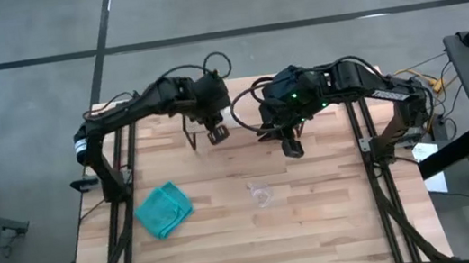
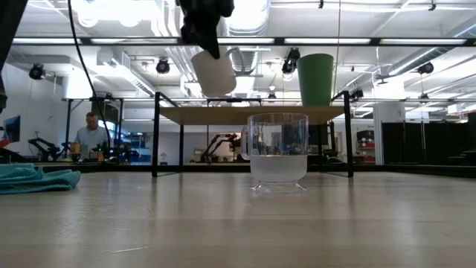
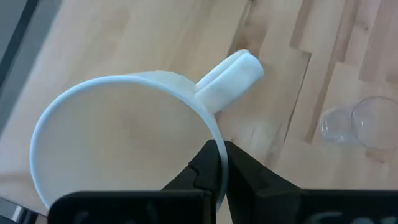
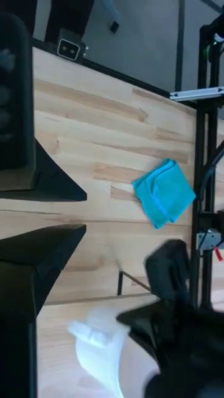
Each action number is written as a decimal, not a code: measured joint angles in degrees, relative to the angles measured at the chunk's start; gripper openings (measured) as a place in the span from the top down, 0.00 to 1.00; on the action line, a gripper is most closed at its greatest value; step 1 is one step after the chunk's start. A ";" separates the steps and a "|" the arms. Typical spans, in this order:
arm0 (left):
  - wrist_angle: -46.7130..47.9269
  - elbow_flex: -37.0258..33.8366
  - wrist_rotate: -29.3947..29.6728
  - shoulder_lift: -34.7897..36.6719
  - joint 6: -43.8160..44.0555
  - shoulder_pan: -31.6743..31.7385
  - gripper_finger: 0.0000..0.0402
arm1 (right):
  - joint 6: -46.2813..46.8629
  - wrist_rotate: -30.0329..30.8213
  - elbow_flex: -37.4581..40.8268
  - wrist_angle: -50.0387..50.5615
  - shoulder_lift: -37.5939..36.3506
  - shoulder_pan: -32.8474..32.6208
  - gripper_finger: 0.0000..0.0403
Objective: Stack small to large cups/mugs on shelf
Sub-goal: Put the white mug on the shelf
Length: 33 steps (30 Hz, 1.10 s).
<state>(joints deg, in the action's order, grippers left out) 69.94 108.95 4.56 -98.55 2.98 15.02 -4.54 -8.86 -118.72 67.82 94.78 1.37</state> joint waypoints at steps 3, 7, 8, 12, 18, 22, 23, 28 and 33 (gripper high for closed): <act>-0.15 1.83 -0.56 -1.26 -2.43 1.05 1.00 | -0.29 -0.02 0.06 1.13 0.00 0.01 0.85; -1.25 4.31 -2.31 -4.00 -3.89 1.80 1.00 | -0.15 0.00 0.60 1.77 -0.02 0.02 0.83; -1.60 4.93 -3.07 -4.71 -3.93 1.91 1.00 | -0.13 0.00 0.71 1.95 -0.02 0.04 0.83; -1.64 8.02 -4.44 -8.26 -6.41 2.33 1.00 | 0.02 0.00 0.80 2.07 -0.02 0.02 0.80; -1.57 12.25 -4.22 -11.26 -6.94 3.67 1.00 | 0.81 0.00 0.83 2.20 -0.02 0.04 0.76; -0.86 13.29 -4.48 -12.44 -6.94 5.02 1.00 | 0.59 0.00 0.83 2.20 -0.02 0.04 0.74; -0.38 13.31 -4.86 -12.59 -6.94 5.31 1.00 | 0.57 0.00 0.83 2.20 -0.02 0.04 0.74; -0.36 13.28 -8.38 -12.62 -9.57 5.78 1.00 | 0.36 0.00 0.85 2.20 -0.02 0.04 0.74; -0.45 13.18 -8.36 -12.62 -10.90 5.80 1.00 | -0.02 0.00 0.85 2.22 0.00 0.04 0.74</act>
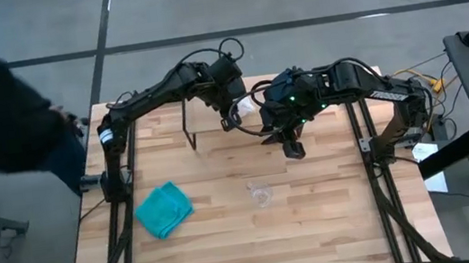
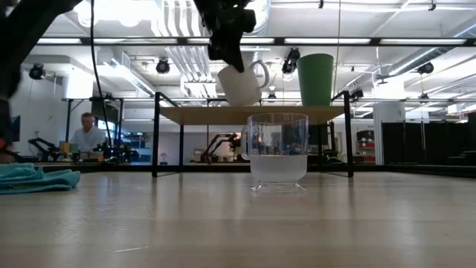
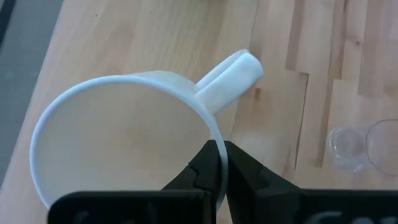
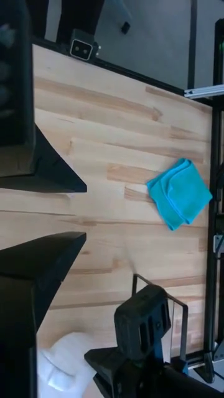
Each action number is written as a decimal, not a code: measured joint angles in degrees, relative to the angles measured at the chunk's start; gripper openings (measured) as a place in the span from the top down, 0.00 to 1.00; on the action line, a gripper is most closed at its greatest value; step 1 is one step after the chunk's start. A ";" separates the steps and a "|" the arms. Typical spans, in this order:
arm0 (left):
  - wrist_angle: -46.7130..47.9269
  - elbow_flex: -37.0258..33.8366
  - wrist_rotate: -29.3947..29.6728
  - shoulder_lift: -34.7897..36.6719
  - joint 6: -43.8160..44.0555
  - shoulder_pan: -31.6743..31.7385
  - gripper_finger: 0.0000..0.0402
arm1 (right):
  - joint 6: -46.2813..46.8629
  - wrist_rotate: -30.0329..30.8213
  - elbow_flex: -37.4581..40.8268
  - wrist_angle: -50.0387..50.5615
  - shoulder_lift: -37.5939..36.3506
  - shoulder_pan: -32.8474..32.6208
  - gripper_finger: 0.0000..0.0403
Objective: Stack small to large cups/mugs on shelf
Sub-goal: Put the white mug on the shelf
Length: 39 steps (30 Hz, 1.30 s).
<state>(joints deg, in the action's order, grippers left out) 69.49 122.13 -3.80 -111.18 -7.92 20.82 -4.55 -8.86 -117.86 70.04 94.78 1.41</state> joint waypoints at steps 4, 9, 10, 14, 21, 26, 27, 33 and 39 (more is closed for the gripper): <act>0.00 -0.08 0.01 0.00 -0.40 0.10 1.00 | -0.44 0.00 0.00 0.02 0.00 0.00 0.73; -0.02 -0.13 0.05 0.00 -2.13 0.13 1.00 | -0.20 0.00 0.00 0.23 0.00 0.00 0.73; -0.04 -0.13 0.05 0.00 -2.14 0.17 1.00 | -0.18 0.00 0.00 0.34 0.00 0.00 0.73; -0.08 -0.13 0.07 0.00 -3.00 0.19 1.00 | 0.02 0.00 0.00 1.23 0.02 0.00 0.73; -1.18 -0.22 0.29 -0.02 -3.04 0.19 0.92 | 0.04 0.00 0.02 2.20 0.02 0.00 0.73; -3.12 -0.24 0.32 -0.08 -3.04 0.19 0.90 | 0.04 0.00 0.02 2.19 0.02 0.00 0.73; -3.64 -0.24 0.32 -0.10 -3.04 0.19 0.89 | 0.04 0.00 0.02 2.19 0.02 0.00 0.73; -3.75 -0.26 0.40 -0.13 -3.04 0.19 0.89 | 0.04 0.00 0.02 2.16 0.02 0.00 0.73; -6.58 -0.55 0.47 -0.63 -2.97 0.17 0.89 | 0.04 0.00 0.02 2.15 0.02 0.00 0.73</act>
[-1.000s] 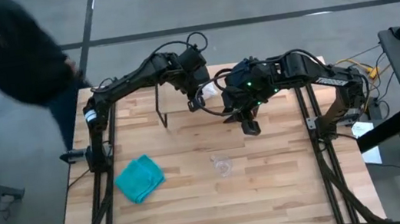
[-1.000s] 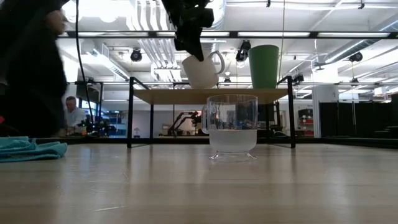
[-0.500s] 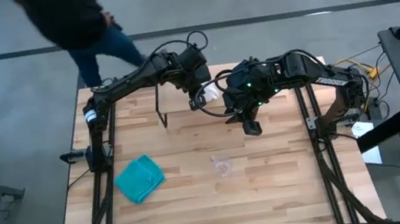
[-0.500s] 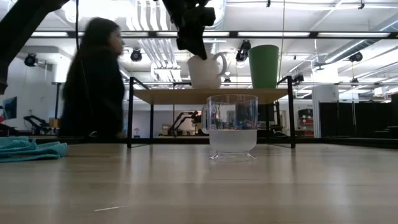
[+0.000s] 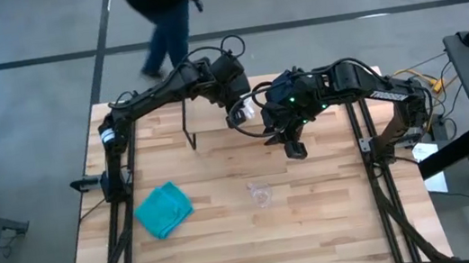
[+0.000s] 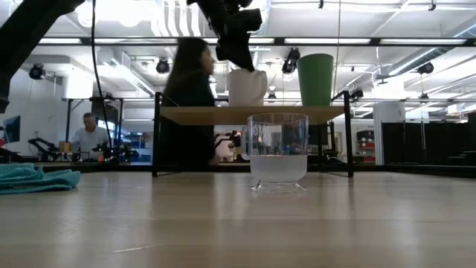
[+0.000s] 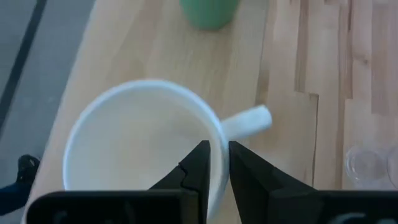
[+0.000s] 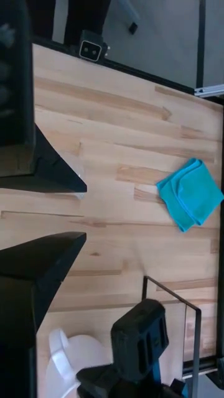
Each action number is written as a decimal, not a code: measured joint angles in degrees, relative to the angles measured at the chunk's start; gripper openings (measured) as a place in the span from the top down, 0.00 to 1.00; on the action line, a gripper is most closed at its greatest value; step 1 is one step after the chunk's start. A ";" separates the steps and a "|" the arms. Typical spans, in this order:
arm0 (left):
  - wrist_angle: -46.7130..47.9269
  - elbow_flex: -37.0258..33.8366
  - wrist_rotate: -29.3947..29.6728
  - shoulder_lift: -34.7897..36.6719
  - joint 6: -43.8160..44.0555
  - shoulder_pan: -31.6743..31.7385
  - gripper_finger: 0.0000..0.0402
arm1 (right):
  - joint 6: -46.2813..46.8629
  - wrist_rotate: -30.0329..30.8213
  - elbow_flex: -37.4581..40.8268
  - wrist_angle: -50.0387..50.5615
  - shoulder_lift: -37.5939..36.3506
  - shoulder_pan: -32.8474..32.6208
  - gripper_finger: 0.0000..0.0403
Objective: Stack small to large cups/mugs on shelf
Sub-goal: Put the white mug on the shelf, then put the transparent mug on the shelf
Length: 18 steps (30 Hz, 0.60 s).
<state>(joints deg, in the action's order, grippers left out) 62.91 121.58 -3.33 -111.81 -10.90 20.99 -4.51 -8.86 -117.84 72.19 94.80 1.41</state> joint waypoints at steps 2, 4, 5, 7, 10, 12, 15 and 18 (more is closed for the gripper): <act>-1.12 0.00 0.00 0.00 0.00 0.00 0.89 | 0.00 0.00 0.00 0.01 0.00 0.00 0.73; -1.25 0.25 0.00 0.02 0.02 -0.09 0.89 | 0.00 -0.02 0.00 0.08 0.00 0.00 0.73; -1.13 0.33 0.00 0.02 0.04 -0.15 0.89 | 0.00 -0.01 0.00 0.19 0.00 0.00 0.73; -0.85 0.45 0.00 0.16 0.07 -0.29 0.89 | 0.00 -0.02 0.00 0.71 0.00 0.00 0.73; -0.69 0.60 0.00 1.07 1.49 -0.68 0.89 | 0.03 -0.01 0.00 1.66 0.00 0.00 0.73; -0.38 0.66 0.00 2.19 1.57 -1.16 0.89 | 0.69 -0.02 0.00 2.49 0.00 0.00 0.73; 0.36 0.66 -0.07 4.54 1.57 -2.19 0.89 | 2.74 -0.02 0.32 2.61 0.00 0.00 0.73; 0.71 0.66 -0.07 7.71 1.70 -3.40 0.89 | 3.87 -0.08 1.78 2.50 0.00 -0.02 0.73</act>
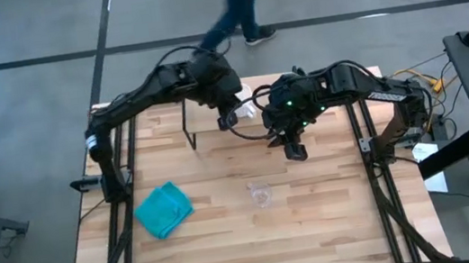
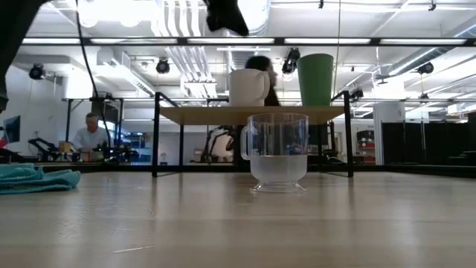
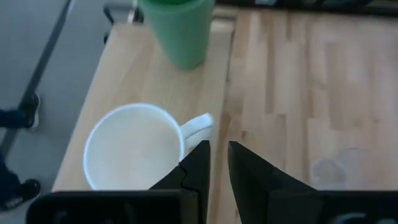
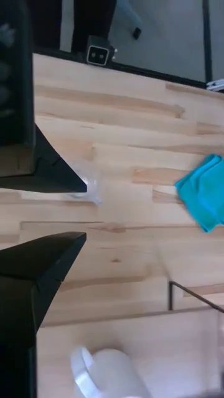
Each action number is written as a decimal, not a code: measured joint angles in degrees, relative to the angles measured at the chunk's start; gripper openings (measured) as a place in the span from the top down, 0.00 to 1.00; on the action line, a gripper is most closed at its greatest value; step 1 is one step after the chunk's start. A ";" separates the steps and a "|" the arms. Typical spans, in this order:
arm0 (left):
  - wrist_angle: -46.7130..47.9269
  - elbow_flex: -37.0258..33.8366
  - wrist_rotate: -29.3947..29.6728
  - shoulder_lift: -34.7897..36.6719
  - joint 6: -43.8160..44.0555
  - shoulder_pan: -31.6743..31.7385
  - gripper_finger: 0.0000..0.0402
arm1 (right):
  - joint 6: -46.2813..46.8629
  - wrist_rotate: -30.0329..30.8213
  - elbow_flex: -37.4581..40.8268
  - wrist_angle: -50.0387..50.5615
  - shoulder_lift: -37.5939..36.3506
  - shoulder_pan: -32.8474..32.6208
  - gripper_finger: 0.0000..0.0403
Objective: Stack small to large cups/mugs on shelf
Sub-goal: Put the transparent mug on the shelf
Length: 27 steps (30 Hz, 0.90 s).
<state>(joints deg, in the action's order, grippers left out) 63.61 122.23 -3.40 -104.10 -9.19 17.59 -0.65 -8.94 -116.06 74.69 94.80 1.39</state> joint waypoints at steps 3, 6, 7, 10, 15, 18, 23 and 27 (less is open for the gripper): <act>-0.01 0.00 -0.02 3.89 0.00 -1.33 0.89 | 1.99 -0.07 2.67 0.04 0.27 -0.02 0.73; -0.04 -0.02 -0.05 7.74 0.01 -2.28 0.89 | 3.80 -0.37 6.33 -0.52 0.39 -0.16 0.73; 0.00 -0.02 -0.04 8.97 0.23 -2.54 0.89 | 4.45 -0.44 7.69 -0.89 0.39 -0.35 0.73; 0.12 -0.13 -0.04 11.59 1.75 -3.23 0.89 | 7.51 -1.06 11.71 -3.13 0.39 -1.23 0.73; 3.70 -0.27 -0.54 13.58 2.00 -3.80 0.89 | 12.85 -3.74 18.36 -10.83 0.39 -3.46 0.73; 6.97 -0.40 -1.07 13.20 2.89 -4.77 0.89 | 17.21 -3.74 21.99 -15.31 0.39 -4.71 0.74; 10.66 -2.15 -1.51 10.99 2.85 -8.64 0.89 | 24.64 -3.70 25.55 -18.02 0.39 -6.26 0.74; 10.74 -6.37 -1.68 9.86 2.41 -12.04 0.89 | 27.64 -3.68 25.60 -17.74 0.02 -7.49 0.75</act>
<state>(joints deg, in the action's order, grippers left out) 74.36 115.87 -5.08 -94.25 -6.79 5.56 26.99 -12.62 -90.46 56.96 94.83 -6.11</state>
